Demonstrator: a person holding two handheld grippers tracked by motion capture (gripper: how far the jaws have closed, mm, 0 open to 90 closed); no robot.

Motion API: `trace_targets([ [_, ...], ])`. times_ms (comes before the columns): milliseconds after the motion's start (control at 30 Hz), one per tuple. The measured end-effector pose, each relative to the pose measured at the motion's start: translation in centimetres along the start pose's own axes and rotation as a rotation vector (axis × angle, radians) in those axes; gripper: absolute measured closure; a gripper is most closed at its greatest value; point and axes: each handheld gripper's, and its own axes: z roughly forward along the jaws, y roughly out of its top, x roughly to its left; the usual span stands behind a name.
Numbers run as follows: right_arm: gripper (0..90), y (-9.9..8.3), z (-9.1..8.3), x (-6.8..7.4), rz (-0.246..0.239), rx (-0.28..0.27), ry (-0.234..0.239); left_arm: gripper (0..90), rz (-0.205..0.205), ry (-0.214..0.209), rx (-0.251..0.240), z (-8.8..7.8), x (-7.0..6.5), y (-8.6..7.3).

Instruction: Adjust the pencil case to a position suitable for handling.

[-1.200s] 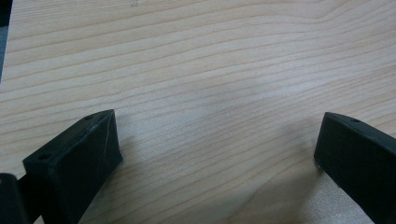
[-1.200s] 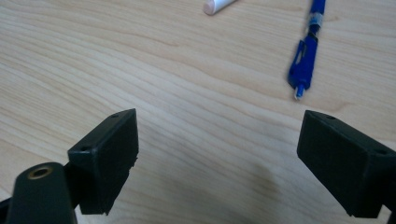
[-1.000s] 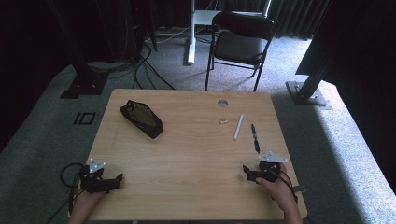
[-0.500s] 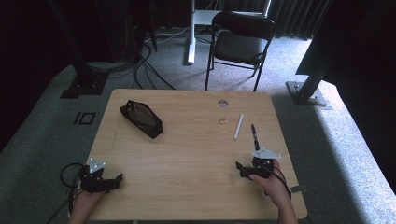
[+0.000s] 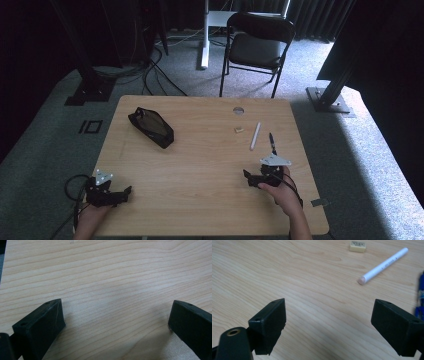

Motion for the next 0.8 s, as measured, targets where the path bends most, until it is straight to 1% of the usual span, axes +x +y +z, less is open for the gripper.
trace_targets([
  [100, 12.5, 0.2, 0.2, 0.3, -0.01, -0.003, 0.005, 0.6, 0.0, 0.0, 0.0, 0.0, 0.0, 0.0],
  [200, 12.5, 0.8, 0.7, 1.0, -0.016, -0.009, 0.021, 0.6, 0.0, 0.0, 0.0, 0.0, 0.0, 0.0],
  [367, 12.5, 1.5, 1.3, 1.7, -0.002, -0.028, 0.048, 0.6, 0.0, 0.0, 0.0, 0.0, 0.0, 0.0],
  [400, 12.5, 2.0, 1.6, 2.2, -0.011, -0.035, 0.057, 0.6, 0.0, 0.0, 0.0, 0.0, 0.0, 0.0],
  [467, 12.5, 2.4, 1.9, 2.6, -0.022, -0.036, 0.063, 0.6, -0.001, 0.0, -0.001, 0.0, 0.0, 0.0],
  [533, 12.5, 2.6, 2.0, 2.8, -0.025, -0.037, 0.065, 0.6, -0.002, 0.0, -0.002, 0.0, 0.0, 0.0],
  [600, 12.5, 3.2, 2.4, 3.3, -0.037, -0.05, 0.075, 0.6, -0.002, 0.0, 0.0, 0.0, 0.0, 0.0],
  [700, 12.6, 3.5, 2.6, 3.7, -0.039, -0.053, 0.083, 0.6, -0.002, 0.0, 0.0, 0.0, 0.0, 0.0],
  [733, 12.5, 3.7, 2.8, 4.0, -0.049, -0.051, 0.091, 0.6, -0.002, -0.001, 0.0, 0.0, 0.0, 0.0],
  [800, 12.5, 4.0, 3.0, 4.2, -0.051, -0.05, 0.094, 0.6, -0.002, 0.0, 0.0, 0.0, 0.0, 0.0],
])
